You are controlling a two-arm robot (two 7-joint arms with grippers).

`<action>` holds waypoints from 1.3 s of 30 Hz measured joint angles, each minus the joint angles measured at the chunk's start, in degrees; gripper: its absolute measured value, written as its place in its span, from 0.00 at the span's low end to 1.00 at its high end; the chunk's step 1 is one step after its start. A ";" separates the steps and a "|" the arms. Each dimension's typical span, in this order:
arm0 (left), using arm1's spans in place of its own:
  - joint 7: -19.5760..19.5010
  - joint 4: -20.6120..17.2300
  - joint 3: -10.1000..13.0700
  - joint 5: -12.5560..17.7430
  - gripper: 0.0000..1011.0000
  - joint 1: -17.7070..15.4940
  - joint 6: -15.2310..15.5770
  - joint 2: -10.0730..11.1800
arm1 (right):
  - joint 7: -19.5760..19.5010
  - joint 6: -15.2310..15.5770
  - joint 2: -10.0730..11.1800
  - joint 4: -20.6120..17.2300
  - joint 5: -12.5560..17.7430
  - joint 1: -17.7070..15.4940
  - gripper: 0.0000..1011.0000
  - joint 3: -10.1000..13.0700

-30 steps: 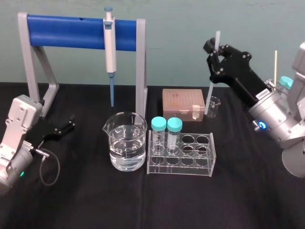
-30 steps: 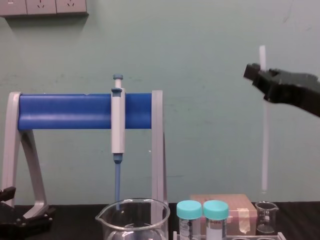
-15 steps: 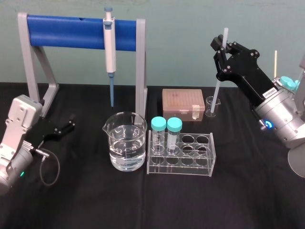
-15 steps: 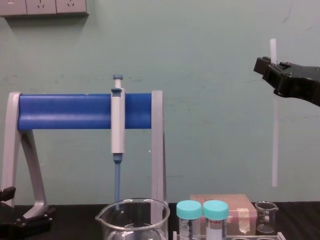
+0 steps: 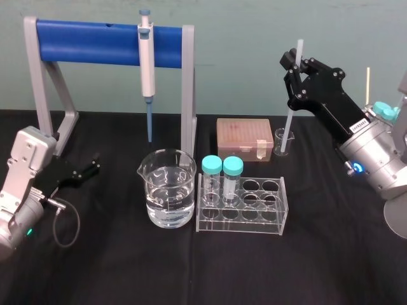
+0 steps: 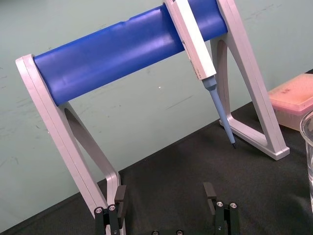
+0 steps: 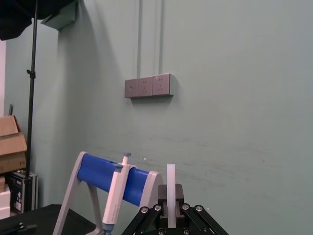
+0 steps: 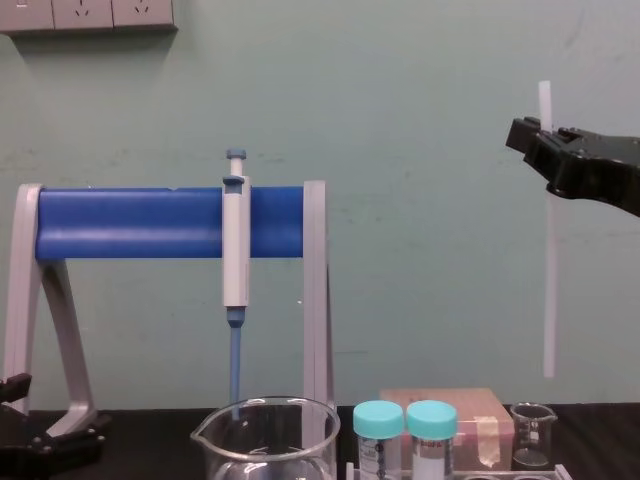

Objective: Pick up the stirring rod with one hand, then place it down.

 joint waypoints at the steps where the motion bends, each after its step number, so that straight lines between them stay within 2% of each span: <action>1: 0.00 0.00 0.00 0.00 0.99 0.00 0.00 0.00 | -0.01 0.01 -0.01 0.00 -0.03 -0.02 0.07 -0.03; 39: 0.00 0.00 0.00 0.00 0.99 0.00 0.00 0.00 | 0.19 0.14 -0.49 1.26 -0.28 0.68 0.07 -0.71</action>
